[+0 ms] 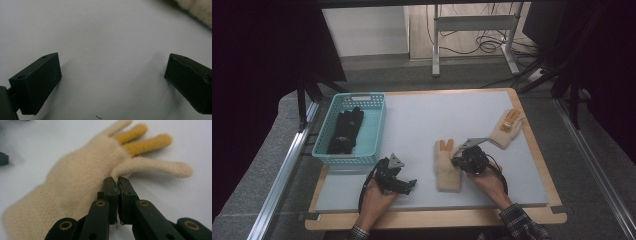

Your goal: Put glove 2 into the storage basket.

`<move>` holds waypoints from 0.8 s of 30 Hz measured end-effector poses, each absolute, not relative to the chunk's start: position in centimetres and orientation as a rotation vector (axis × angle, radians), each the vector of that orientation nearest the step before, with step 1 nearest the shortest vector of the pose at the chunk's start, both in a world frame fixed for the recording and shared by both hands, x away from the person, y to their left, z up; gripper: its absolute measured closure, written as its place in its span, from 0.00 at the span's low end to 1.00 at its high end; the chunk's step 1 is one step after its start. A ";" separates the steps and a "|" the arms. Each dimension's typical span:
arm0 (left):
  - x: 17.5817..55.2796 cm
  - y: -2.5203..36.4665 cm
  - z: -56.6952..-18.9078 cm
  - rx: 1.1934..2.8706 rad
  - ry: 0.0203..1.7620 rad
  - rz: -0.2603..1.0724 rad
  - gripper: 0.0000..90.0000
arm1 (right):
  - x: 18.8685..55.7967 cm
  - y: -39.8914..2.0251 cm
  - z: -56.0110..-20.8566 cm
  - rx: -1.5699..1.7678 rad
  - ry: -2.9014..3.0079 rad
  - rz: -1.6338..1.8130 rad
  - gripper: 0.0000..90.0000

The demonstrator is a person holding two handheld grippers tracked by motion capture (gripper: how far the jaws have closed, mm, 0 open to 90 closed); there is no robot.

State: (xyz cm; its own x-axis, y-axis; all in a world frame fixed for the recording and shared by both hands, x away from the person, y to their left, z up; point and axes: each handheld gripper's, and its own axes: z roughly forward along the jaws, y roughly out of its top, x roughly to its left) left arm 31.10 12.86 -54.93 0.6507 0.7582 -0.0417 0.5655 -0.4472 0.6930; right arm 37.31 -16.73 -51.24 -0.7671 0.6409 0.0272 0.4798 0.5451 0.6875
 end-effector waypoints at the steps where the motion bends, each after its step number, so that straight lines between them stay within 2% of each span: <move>1: 31.1 12.9 -54.9 2.178 1.020 0.362 0.01 | 37.2 -16.7 -50.8 0.925 2.542 1.051 0.95; 3: 31.1 12.9 -54.9 2.178 1.020 0.361 0.01 | 36.8 -16.8 -49.2 0.893 2.500 1.112 0.91; 5: 31.1 12.9 -54.9 2.174 1.022 0.362 0.01 | 36.6 -17.1 -47.8 0.887 2.450 1.140 0.78; 7: 31.1 12.9 -54.9 2.174 1.022 0.362 0.01 | 36.9 -17.6 -47.4 0.894 2.425 1.124 0.73; 16: 31.1 12.9 -54.9 2.174 1.024 0.359 0.01 | 39.3 -21.7 -49.8 1.064 2.379 1.081 0.61; 24: 31.1 12.9 -54.9 2.175 1.023 0.359 0.01 | 41.1 -25.4 -49.6 1.168 2.251 1.060 0.53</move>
State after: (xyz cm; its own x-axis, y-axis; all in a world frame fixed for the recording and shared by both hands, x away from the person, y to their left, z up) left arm 31.10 12.86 -54.94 0.6499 0.7589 -0.0423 0.5658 -0.4459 0.6936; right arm 41.09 -25.41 -49.63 -0.5765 0.8171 0.0024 0.5222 0.3662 0.7702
